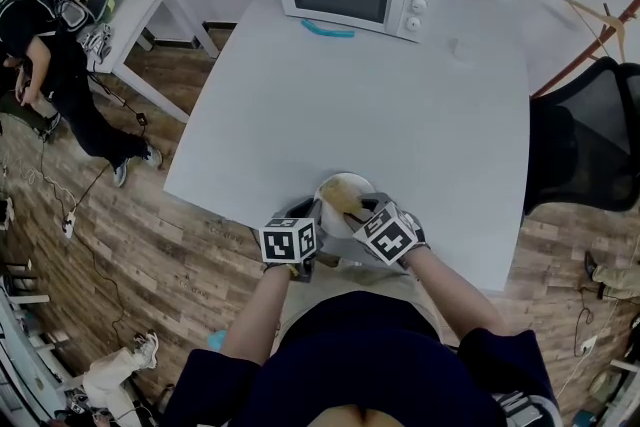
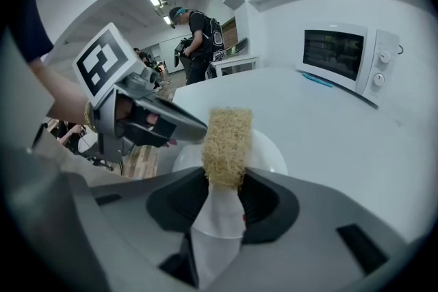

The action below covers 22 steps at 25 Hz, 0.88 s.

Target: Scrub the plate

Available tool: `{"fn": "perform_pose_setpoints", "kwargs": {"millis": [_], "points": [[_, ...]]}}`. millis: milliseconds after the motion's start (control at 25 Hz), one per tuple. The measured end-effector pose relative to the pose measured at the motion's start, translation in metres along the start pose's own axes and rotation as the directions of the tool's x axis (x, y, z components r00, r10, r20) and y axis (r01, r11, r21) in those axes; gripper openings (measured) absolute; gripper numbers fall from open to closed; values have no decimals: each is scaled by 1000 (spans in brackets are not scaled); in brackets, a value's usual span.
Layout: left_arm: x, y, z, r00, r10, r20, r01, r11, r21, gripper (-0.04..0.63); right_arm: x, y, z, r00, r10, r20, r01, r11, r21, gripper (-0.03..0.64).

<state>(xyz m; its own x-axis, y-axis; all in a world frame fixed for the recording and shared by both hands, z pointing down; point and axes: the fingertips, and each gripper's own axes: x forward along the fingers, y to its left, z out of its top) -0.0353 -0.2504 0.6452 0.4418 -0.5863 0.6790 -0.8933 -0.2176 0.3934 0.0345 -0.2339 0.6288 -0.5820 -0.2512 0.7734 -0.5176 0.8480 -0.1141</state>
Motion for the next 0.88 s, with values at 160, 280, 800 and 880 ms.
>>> {"fn": "perform_pose_setpoints", "kwargs": {"millis": [160,280,800,880], "points": [[1,0,-1,1000,6,-5,-6,1000,0,52,-2,14,-10,1000,26,-4,-26,999,39,143],[1,2,-1,1000,8,-7,-8,1000,2,52,-5,22,-19,999,42,-8,-41,994,105,141],[4,0,1,1000,21,-5,-21,999,32,52,-25,2,-50,996,-60,-60,61,998,23,141],[5,-1,-1,1000,22,-7,-22,999,26,52,-27,-3,-53,995,-78,-57,80,996,37,141]]}}
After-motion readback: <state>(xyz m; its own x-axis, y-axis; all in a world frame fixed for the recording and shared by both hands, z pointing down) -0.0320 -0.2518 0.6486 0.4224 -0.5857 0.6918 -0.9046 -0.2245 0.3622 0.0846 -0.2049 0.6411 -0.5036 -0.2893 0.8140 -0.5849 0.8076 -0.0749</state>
